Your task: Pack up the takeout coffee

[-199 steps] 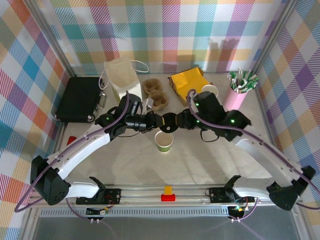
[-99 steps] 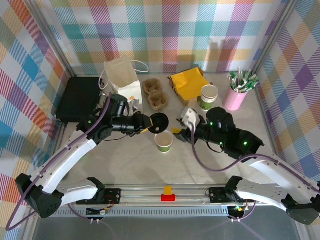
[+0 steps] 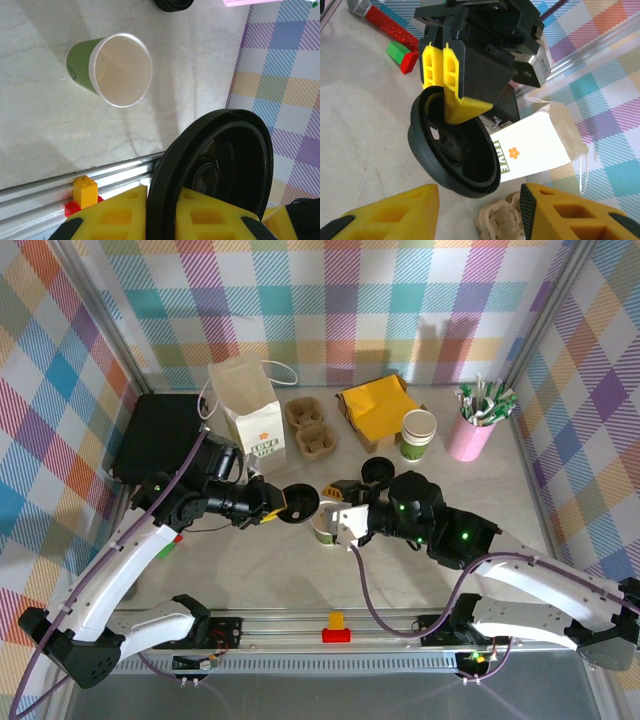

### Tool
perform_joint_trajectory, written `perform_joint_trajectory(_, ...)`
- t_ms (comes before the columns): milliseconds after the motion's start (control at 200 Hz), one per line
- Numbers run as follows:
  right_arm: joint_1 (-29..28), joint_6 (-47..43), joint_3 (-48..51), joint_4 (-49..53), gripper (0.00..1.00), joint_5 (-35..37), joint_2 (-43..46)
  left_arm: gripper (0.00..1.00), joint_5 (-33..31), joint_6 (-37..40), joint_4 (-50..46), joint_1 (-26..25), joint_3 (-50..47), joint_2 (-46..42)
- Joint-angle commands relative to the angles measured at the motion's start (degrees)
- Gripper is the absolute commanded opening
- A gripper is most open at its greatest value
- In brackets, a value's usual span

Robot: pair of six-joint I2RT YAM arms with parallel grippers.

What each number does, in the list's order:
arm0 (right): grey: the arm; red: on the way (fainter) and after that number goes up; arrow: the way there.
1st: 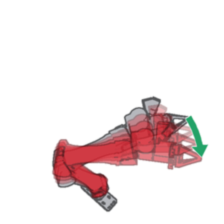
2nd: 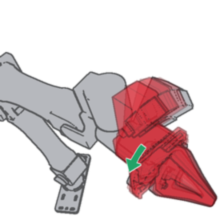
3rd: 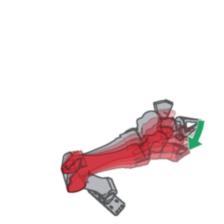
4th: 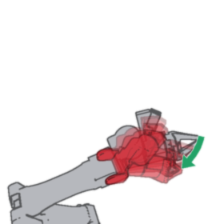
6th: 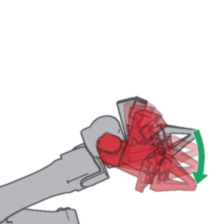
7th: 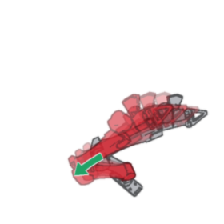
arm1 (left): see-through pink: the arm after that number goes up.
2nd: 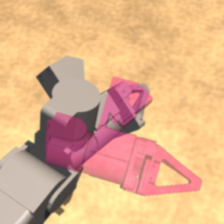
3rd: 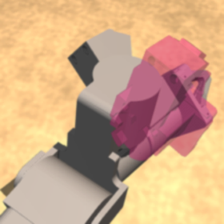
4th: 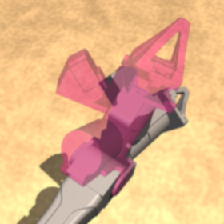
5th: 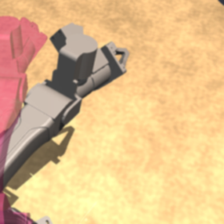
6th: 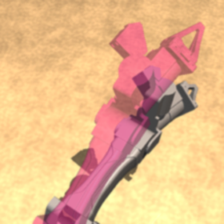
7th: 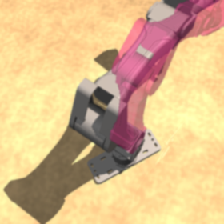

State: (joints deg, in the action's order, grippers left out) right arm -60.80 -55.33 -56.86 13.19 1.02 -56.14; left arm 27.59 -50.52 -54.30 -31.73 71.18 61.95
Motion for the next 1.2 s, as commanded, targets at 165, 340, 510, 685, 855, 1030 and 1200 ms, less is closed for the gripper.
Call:
perform_joint_trajectory(165, -1.8, -8.0, 0.9, -0.9, 0.48, 0.6, -1.9, 0.17, 3.4, -4.6, -4.4, 0.4, 1.3, 0.8)
perform_joint_trajectory(340, -2.2, -8.8, 0.1, -1.2, 0.44, 1.2, -3.8, 0.17, 3.7, -4.6, -4.2, 0.3, 0.7, 0.9)
perform_joint_trajectory(510, -2.4, -9.6, -0.3, -1.5, 0.39, 1.9, -5.4, 0.17, 3.9, -4.7, -4.0, 0.3, 0.3, 0.6)
perform_joint_trajectory(685, -2.7, -9.9, -0.6, -1.9, 0.32, 2.8, -6.0, 0.17, 3.9, -4.6, -3.9, 0.3, -0.3, 0.6)
perform_joint_trajectory(855, -2.8, -9.8, -0.9, -1.2, 0.30, 2.7, -6.1, 0.17, 3.4, -4.1, -4.1, 0.4, -0.9, 0.8)
perform_joint_trajectory(1030, -2.9, -9.7, -1.1, 0.0, 0.38, 2.1, -5.5, 0.17, 3.1, -4.0, -4.3, 0.3, -1.3, 0.9)
perform_joint_trajectory(1200, -3.0, -9.7, -1.4, 0.6, 0.37, 1.8, -4.9, 0.16, 2.8, -3.8, -4.6, 0.3, -1.3, 1.1)
